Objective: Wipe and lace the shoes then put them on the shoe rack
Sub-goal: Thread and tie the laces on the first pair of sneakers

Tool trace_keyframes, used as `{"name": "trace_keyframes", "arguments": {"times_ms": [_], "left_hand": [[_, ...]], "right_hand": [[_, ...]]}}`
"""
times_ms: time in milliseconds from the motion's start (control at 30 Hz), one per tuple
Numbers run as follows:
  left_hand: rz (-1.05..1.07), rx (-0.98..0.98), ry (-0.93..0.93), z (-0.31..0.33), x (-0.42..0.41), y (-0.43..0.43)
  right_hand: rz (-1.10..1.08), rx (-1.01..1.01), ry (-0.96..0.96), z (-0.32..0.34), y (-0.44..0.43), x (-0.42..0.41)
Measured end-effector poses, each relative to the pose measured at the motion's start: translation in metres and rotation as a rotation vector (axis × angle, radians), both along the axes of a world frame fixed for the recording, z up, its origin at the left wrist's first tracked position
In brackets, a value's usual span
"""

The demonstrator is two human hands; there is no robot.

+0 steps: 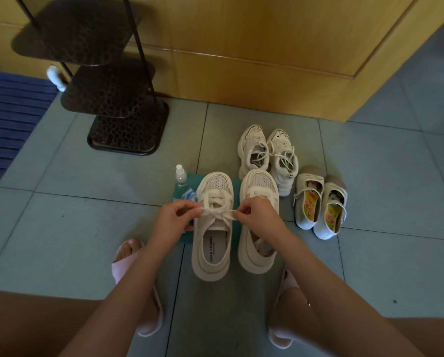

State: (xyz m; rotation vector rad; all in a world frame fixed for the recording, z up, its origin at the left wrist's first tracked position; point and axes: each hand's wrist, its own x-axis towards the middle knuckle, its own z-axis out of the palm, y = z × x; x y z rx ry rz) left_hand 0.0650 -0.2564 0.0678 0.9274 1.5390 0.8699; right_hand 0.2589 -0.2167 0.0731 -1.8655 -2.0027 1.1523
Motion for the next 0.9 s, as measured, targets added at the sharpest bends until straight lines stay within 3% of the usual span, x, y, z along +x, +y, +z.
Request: {"name": "trace_keyframes", "arguments": {"times_ms": [200,300,367,500,600,667,900], "left_hand": [[0.156,-0.21,-0.295,-0.004,0.009,-0.004],[0.185,-0.213,-0.349,-0.003,0.011,-0.003],[0.149,-0.165,-0.242,-0.002,0.009,-0.001],[-0.012,0.012,0.326,0.001,0.001,0.001],[-0.104,0.122,0.598,0.006,-0.003,0.001],[-0.154,0.156,0.645,0.007,-0.004,0.0],[-0.093,0.144,0.538,0.004,-0.005,-0.001]], "right_hand": [[0.052,0.007,-0.051,0.002,0.001,-0.001],[0.053,0.009,-0.071,0.0,0.001,-0.002],[0.044,0.009,-0.08,0.0,0.001,-0.001],[0.054,0.046,-0.082,0.0,0.0,-0.002],[0.062,0.057,-0.085,0.001,0.0,-0.003],[0.055,0.051,-0.089,0.0,0.0,-0.002],[0.052,0.039,-0.113,0.003,-0.002,0.0]]}}
